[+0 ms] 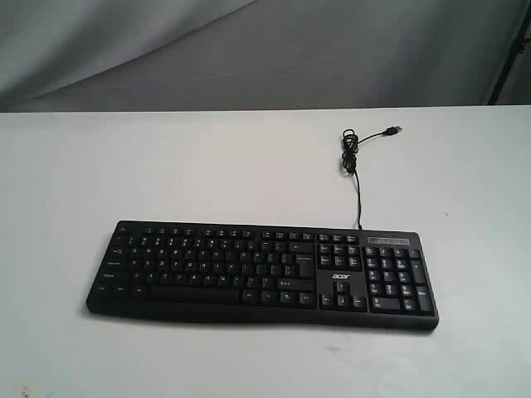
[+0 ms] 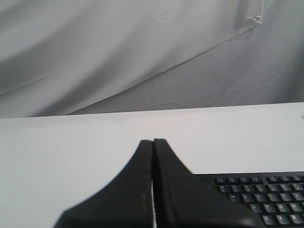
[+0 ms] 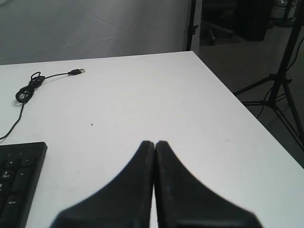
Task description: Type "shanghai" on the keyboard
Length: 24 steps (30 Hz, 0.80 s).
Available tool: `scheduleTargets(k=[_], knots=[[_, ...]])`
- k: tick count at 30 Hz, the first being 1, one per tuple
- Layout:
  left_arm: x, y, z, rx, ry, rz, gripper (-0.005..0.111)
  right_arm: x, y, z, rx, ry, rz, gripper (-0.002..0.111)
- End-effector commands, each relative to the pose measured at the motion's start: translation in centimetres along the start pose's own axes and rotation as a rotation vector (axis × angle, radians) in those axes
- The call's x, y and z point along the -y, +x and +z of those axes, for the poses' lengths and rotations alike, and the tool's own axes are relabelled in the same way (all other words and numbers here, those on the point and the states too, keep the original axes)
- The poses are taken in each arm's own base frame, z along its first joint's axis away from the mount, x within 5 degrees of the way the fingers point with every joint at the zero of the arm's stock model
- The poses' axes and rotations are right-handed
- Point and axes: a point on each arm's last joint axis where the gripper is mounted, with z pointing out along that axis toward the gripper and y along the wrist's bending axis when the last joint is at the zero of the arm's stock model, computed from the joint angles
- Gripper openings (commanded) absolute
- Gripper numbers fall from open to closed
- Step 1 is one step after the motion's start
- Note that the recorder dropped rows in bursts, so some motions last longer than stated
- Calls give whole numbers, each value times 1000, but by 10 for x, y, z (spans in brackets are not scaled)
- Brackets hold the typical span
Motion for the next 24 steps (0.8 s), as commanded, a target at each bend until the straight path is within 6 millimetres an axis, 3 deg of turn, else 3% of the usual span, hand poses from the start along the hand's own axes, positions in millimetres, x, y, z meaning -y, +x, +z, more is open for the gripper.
scheduleTargets(k=[1, 12, 16, 24], knots=[[0, 0, 0, 6, 7, -4, 0, 0, 1, 0, 2, 1, -2, 0], [0, 0, 0, 6, 7, -4, 0, 0, 1, 0, 5, 4, -8, 0], [0, 0, 0, 6, 7, -4, 0, 3, -9, -1, 107, 38, -140, 0], [0, 0, 0, 6, 7, -4, 0, 0, -23, -3, 272, 25, -143, 0]])
